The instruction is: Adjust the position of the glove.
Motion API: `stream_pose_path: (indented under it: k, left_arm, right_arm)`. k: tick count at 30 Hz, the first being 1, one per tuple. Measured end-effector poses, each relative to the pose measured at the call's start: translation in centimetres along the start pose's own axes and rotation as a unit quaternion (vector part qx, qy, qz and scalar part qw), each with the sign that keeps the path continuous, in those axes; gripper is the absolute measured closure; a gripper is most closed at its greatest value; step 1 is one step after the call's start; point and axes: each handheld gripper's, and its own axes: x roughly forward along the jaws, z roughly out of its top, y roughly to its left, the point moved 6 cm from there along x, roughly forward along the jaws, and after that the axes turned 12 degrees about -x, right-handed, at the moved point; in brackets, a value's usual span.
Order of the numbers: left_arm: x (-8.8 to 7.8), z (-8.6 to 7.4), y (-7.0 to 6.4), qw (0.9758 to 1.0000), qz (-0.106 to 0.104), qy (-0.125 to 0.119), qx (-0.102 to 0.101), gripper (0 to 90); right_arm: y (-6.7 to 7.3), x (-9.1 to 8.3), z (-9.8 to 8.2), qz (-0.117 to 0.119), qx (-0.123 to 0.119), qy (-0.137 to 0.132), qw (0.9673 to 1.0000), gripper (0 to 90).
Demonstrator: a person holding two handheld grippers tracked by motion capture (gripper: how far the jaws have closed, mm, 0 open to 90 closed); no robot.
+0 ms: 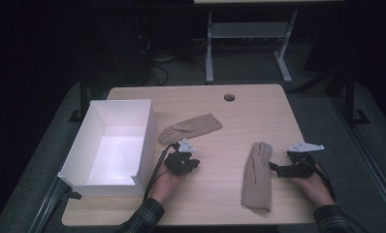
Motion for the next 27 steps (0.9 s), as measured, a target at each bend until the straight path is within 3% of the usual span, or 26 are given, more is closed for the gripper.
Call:
stream_pose_path:
  k: [9, 19, 27]
  left_arm:
    - [0.5, 2.4, 1.5, 0.9995, 0.021, -0.023, 0.001, 89.7]
    - [2.4, 5.8, 3.5, 0.9980, 0.045, -0.046, -0.001, 89.7]
    - [3.6, 7.9, 6.0, 0.9961, 0.062, -0.062, -0.012, 89.7]
  right_arm:
    - [0.1, 0.0, 0.0, 0.002, -0.001, -0.002, 1.0000, 11.3]
    - [0.1, 0.1, 0.1, 0.005, -0.006, -0.003, 1.0000, 12.0]
    - [0.2, 0.1, 0.2, 0.006, -0.006, -0.004, 1.0000, 12.1]
